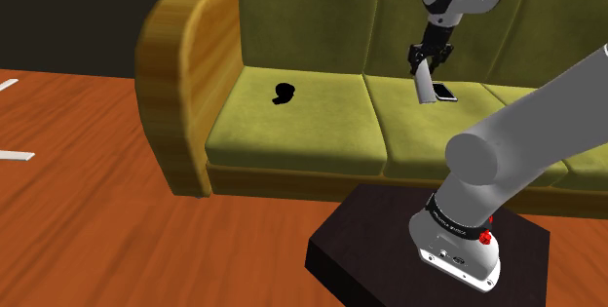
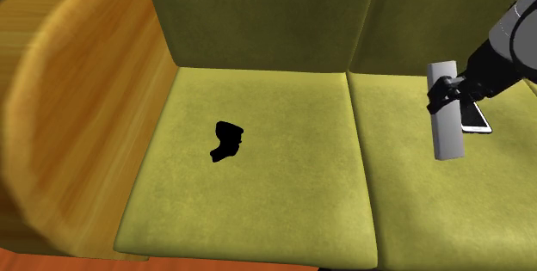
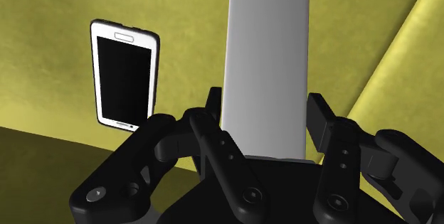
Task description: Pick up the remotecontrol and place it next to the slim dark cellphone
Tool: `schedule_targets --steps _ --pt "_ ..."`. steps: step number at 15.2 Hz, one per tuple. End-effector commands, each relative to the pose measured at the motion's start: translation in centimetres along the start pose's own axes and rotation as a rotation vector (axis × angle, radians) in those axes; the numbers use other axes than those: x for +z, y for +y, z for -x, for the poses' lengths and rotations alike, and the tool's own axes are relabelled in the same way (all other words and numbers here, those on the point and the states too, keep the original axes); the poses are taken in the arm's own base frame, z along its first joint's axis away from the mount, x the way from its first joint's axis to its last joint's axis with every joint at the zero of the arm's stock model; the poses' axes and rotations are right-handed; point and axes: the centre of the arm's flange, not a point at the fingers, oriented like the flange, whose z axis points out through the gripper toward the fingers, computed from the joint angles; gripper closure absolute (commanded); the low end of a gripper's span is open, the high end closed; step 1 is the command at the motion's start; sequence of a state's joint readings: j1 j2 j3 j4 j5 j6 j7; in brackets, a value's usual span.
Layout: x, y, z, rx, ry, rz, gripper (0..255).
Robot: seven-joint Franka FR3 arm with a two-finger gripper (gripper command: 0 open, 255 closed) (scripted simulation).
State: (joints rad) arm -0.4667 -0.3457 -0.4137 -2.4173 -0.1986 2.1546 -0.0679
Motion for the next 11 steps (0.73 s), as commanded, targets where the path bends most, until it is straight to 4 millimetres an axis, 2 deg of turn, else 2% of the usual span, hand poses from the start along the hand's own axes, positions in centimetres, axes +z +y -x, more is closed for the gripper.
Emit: schedule_targets --steps 1,11 --pt "-0.2 2.9 1.2 -0.002 0.000 0.000 255" --pt "-0.1 15.2 5.9 -0.002 0.000 0.000 255"
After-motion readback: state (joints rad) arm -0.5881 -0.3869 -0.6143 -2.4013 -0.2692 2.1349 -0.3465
